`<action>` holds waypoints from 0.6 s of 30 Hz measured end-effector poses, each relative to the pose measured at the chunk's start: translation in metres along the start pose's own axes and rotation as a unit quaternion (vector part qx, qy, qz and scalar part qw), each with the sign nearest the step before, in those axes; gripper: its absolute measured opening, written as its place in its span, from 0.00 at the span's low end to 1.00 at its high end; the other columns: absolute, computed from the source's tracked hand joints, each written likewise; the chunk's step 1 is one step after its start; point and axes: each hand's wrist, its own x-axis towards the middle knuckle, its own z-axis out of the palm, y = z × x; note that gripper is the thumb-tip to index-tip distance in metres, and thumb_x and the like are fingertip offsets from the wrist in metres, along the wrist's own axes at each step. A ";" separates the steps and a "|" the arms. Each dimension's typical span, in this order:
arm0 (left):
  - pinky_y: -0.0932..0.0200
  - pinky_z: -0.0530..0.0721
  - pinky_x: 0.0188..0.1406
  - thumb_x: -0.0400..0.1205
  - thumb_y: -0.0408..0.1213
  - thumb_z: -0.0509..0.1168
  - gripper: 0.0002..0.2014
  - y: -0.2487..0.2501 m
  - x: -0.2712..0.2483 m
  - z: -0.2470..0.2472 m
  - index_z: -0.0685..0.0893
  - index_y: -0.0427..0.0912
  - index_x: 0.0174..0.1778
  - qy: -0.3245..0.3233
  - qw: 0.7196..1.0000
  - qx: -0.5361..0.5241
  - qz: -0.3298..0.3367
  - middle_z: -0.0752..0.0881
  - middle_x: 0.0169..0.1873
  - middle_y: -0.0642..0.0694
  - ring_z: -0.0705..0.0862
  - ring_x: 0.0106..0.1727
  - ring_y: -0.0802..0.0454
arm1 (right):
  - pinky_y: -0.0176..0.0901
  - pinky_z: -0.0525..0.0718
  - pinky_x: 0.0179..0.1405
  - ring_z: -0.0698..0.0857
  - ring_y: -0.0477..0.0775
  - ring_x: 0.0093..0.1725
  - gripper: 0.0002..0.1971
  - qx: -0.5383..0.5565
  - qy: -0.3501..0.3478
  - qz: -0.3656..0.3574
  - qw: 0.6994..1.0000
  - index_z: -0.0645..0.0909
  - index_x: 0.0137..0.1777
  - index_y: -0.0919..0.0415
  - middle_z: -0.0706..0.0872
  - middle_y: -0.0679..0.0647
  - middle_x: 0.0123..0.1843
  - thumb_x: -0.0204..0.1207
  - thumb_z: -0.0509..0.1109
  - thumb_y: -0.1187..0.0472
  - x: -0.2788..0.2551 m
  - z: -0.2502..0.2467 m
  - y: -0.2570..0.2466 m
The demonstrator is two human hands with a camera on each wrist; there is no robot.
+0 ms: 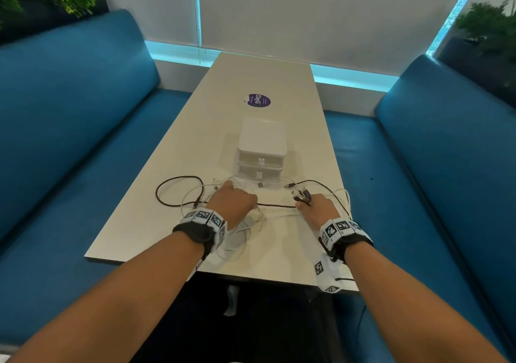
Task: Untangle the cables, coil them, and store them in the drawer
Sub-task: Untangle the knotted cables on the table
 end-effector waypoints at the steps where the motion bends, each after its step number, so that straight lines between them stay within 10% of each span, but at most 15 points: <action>1: 0.50 0.69 0.62 0.90 0.37 0.55 0.11 0.004 0.001 0.000 0.80 0.49 0.64 -0.008 1.000 -0.005 -0.002 0.89 0.45 0.47 0.82 0.44 0.43 | 0.44 0.75 0.43 0.85 0.65 0.51 0.16 0.000 0.016 -0.001 1.000 0.82 0.59 0.63 0.87 0.61 0.50 0.85 0.63 0.50 0.000 0.001 -0.004; 7: 0.45 0.73 0.63 0.90 0.42 0.55 0.11 0.028 0.008 -0.004 0.81 0.43 0.58 -0.023 1.000 -0.007 -0.001 0.88 0.44 0.41 0.83 0.47 0.37 | 0.45 0.71 0.42 0.84 0.67 0.52 0.15 0.069 0.054 -0.069 0.994 0.82 0.52 0.63 0.87 0.64 0.48 0.87 0.58 0.54 -0.014 0.011 -0.030; 18: 0.46 0.70 0.64 0.89 0.40 0.55 0.08 0.035 0.011 -0.004 0.78 0.48 0.60 -0.035 0.998 -0.057 -0.003 0.85 0.41 0.47 0.84 0.50 0.41 | 0.43 0.73 0.32 0.74 0.53 0.27 0.16 0.158 -0.141 -0.046 0.976 0.82 0.39 0.54 0.76 0.51 0.28 0.86 0.60 0.50 -0.021 0.022 -0.031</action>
